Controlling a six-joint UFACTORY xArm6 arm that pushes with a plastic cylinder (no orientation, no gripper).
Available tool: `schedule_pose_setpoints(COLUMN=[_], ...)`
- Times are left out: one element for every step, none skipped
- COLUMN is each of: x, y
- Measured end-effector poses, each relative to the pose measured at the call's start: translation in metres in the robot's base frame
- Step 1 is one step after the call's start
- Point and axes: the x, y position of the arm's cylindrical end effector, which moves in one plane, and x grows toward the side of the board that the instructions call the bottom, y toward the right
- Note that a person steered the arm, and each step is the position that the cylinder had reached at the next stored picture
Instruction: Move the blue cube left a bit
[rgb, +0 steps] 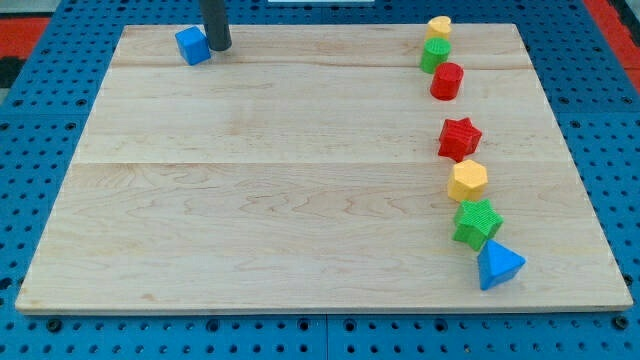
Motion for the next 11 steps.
schedule_pose_setpoints(x=[-0.004,-0.012,-0.016,-0.016,-0.015,-0.007,0.001,0.002,0.014,0.016,0.032], y=[-0.013,-0.026,-0.035,-0.018,-0.010,-0.011,-0.024,-0.025,-0.038,-0.047,-0.038])
